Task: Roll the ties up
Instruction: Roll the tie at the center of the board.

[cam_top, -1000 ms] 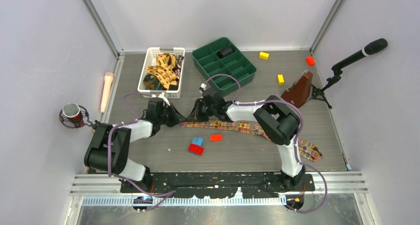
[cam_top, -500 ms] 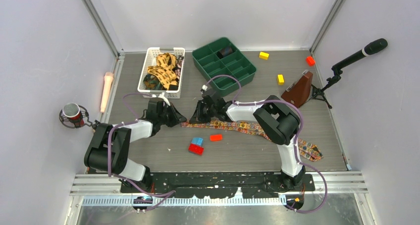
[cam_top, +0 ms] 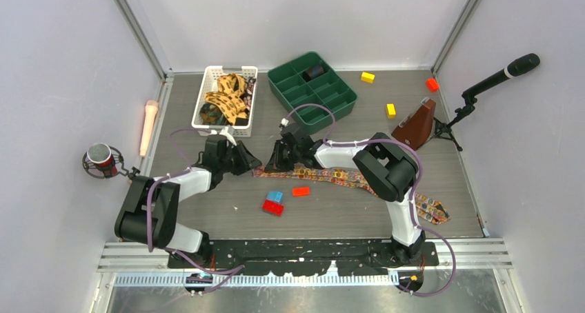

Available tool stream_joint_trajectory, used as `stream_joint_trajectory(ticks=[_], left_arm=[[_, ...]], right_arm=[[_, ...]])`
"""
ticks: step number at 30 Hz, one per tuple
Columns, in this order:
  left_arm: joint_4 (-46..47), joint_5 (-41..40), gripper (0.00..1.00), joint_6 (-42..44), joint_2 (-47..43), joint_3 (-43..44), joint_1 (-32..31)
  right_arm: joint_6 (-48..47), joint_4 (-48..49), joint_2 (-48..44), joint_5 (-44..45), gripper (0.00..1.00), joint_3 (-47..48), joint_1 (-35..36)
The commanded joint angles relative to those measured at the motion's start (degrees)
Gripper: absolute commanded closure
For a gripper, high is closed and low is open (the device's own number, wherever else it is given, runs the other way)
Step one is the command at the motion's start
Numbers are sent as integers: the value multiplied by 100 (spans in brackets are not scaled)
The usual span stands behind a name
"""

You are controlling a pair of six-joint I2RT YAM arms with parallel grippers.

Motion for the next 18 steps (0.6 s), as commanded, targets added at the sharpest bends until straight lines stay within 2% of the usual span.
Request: stream_joint_trajectory(ticks=[1, 3, 5, 15, 18], left_arm=[[-123, -53, 64, -41, -507, 307, -19], [-340, -141, 55, 3, -702, 355, -23], [-581, -231, 52, 57, -876, 366, -19], [-775, -306, 46, 185, -1056, -50, -19], [-622, -380, 40, 182, -1018, -224, -19]], right_arm=[[-117, -102, -48, 164, 100, 135, -12], [-121, -116, -59, 181, 100, 128, -15], [-124, -133, -68, 198, 100, 126, -16], [-104, -206, -120, 280, 100, 61, -14], [-102, -234, -113, 312, 100, 64, -16]])
